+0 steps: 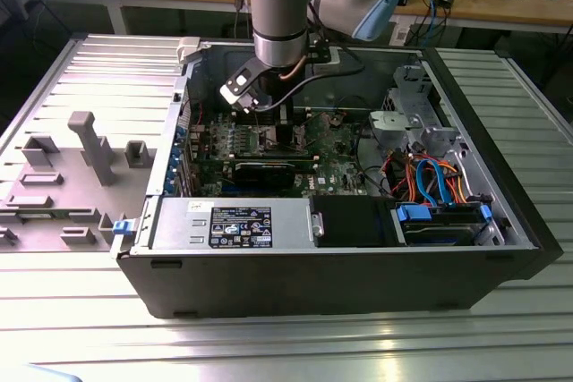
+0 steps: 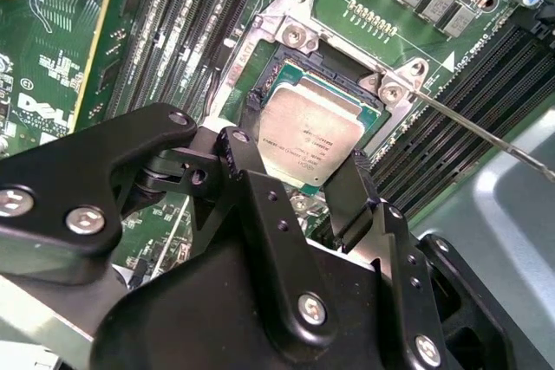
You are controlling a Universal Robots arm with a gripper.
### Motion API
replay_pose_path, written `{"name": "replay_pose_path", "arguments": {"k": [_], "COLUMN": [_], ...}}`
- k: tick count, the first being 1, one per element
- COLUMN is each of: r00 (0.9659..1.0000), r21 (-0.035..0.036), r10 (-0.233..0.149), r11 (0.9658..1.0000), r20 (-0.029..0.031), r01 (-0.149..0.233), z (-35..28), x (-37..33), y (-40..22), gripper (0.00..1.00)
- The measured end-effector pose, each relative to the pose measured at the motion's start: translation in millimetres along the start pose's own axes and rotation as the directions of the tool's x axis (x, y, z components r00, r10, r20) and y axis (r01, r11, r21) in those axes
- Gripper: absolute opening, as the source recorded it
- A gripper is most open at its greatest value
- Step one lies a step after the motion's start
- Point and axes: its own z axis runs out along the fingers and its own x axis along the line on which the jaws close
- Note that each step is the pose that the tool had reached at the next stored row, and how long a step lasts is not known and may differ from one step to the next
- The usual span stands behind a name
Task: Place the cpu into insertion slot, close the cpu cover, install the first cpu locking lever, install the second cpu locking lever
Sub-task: 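Place the cpu into insertion slot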
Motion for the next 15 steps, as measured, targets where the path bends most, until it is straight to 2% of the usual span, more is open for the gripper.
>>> {"name": "replay_pose_path", "arguments": {"k": [15], "r00": [1.0], "r21": [-0.0001], "r10": [0.007], "r11": [1.0], "r20": [0.0002], "r01": [-0.007], "z": [2.9], "x": [-0.1], "y": [-0.8], "gripper": [0.54]}}
